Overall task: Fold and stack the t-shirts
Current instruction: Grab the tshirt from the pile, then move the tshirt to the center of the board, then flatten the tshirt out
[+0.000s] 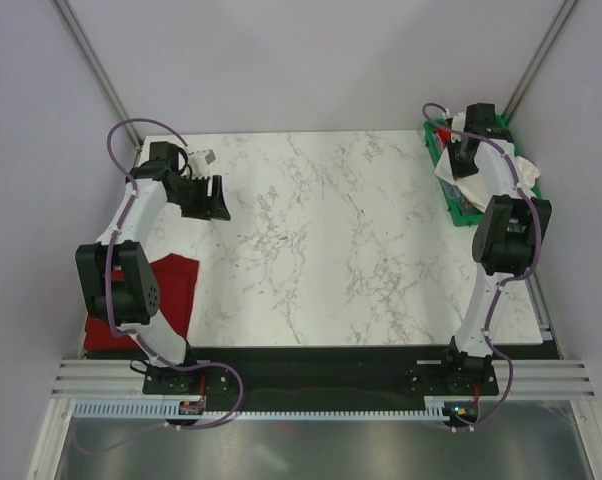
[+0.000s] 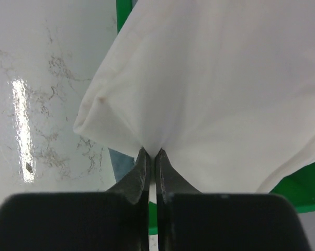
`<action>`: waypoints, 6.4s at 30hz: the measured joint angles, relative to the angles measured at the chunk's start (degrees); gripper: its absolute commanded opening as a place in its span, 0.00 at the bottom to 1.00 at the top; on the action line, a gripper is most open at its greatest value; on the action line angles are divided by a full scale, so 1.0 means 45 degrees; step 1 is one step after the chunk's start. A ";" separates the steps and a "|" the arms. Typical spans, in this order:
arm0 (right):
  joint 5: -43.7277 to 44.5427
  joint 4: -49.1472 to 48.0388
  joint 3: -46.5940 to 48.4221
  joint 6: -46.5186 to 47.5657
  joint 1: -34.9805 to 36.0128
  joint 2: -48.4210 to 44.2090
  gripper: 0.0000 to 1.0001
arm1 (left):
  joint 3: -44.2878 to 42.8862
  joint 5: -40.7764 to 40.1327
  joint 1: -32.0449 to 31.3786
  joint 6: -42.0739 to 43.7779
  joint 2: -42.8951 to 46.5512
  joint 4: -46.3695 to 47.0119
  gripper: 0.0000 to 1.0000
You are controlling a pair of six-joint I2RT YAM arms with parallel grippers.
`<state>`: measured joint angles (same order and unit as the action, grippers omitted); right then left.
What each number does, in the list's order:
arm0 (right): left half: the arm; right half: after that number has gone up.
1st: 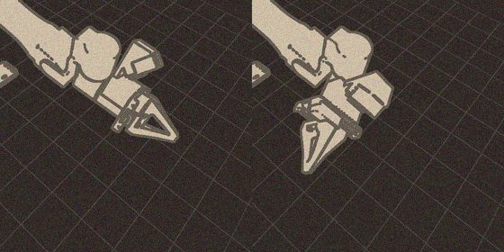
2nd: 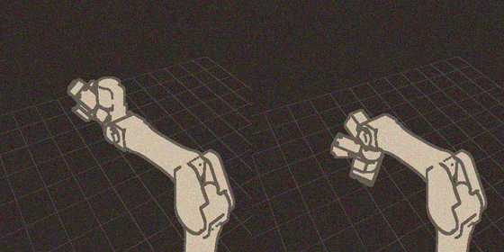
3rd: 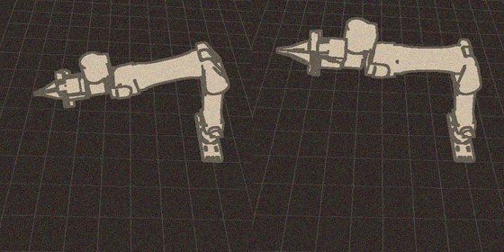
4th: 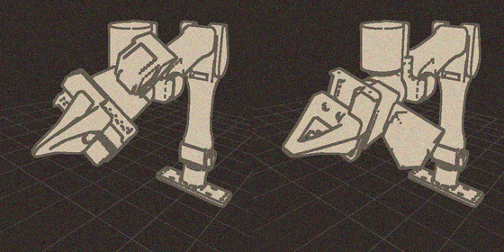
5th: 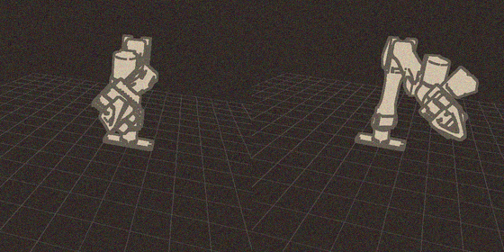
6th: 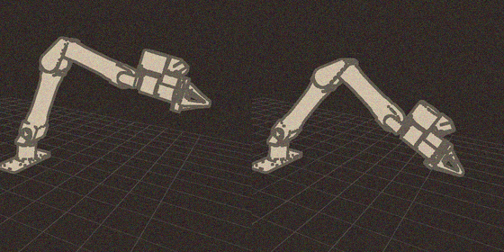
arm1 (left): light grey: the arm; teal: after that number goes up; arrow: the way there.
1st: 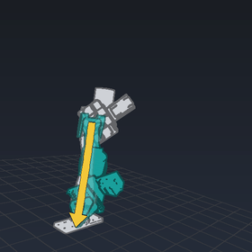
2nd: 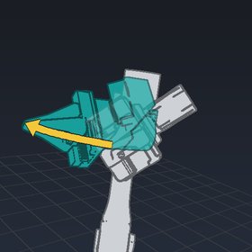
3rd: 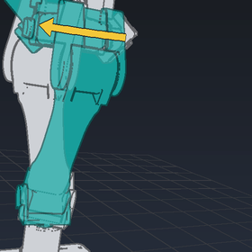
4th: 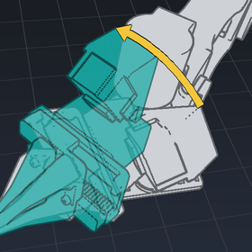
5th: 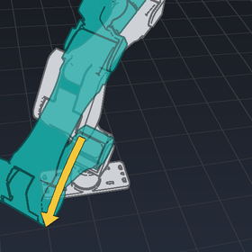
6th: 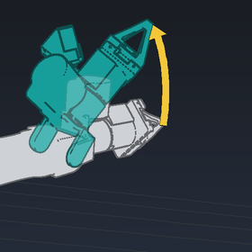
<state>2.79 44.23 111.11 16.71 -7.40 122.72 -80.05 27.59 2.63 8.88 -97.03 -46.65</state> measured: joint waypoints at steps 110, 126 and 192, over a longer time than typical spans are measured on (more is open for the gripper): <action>-0.3570 -0.4333 -0.8204 1.0098 0.9534 -0.2433 0.42 | -0.2021 -0.2579 -0.0306 0.1666 -0.0529 -0.1671 0.65; -0.2803 -0.4333 -0.7611 0.9024 0.9539 -0.2861 0.00 | -0.1219 -0.2336 -0.0306 0.1598 0.0087 -0.1399 0.66; -0.3007 -0.0729 -0.3478 0.8111 1.0559 -0.1039 0.01 | 0.0000 -0.1676 -0.0306 0.1292 0.0010 -0.0544 0.69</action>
<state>-10.74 40.95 95.46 53.21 40.12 118.04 -80.05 20.05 1.26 14.70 -96.99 -49.10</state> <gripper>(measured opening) 0.029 0.698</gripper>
